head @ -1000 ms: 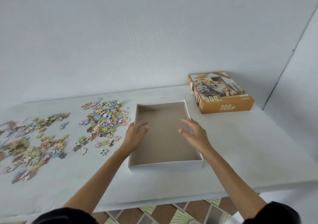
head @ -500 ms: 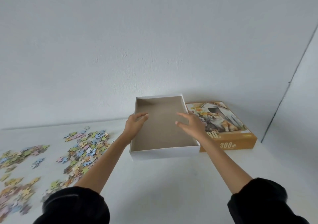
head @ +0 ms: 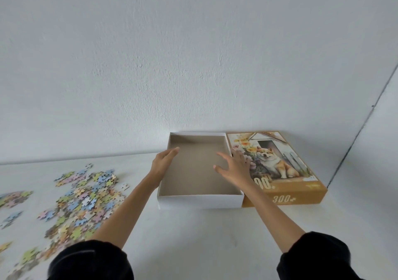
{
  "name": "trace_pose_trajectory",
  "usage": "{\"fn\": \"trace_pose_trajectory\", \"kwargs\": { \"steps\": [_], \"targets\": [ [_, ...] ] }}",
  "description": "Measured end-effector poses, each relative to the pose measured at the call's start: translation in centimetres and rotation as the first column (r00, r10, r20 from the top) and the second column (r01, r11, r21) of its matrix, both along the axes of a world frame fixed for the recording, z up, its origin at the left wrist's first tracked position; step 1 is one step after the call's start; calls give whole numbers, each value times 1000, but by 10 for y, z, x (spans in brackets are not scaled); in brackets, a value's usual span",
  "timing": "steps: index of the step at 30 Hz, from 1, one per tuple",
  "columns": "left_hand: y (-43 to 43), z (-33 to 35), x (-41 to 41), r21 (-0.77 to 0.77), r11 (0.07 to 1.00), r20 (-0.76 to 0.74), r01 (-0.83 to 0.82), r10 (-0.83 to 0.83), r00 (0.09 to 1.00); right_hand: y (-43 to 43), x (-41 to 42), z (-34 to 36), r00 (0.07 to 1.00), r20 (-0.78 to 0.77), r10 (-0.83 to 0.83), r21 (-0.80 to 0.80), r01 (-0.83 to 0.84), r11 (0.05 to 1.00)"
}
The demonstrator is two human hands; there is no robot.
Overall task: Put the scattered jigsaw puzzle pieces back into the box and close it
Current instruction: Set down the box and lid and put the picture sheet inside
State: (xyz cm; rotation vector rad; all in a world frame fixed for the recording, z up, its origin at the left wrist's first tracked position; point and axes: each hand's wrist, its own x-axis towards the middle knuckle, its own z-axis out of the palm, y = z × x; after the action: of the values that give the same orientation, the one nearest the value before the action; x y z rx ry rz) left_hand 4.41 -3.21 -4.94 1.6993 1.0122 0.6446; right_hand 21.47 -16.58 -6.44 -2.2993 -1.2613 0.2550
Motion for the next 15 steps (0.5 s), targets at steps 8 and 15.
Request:
{"fn": "trace_pose_trajectory", "kwargs": {
  "steps": [8,15],
  "targets": [
    [0,-17,8,82,996,-73,-47,53,996,0,1,-2,994,96,46,-70,-40,997],
    [-1,-20,12,193,981,-202,-3,42,978,-9,19,-4,968,239,82,-70,-68,995]
  ]
}}
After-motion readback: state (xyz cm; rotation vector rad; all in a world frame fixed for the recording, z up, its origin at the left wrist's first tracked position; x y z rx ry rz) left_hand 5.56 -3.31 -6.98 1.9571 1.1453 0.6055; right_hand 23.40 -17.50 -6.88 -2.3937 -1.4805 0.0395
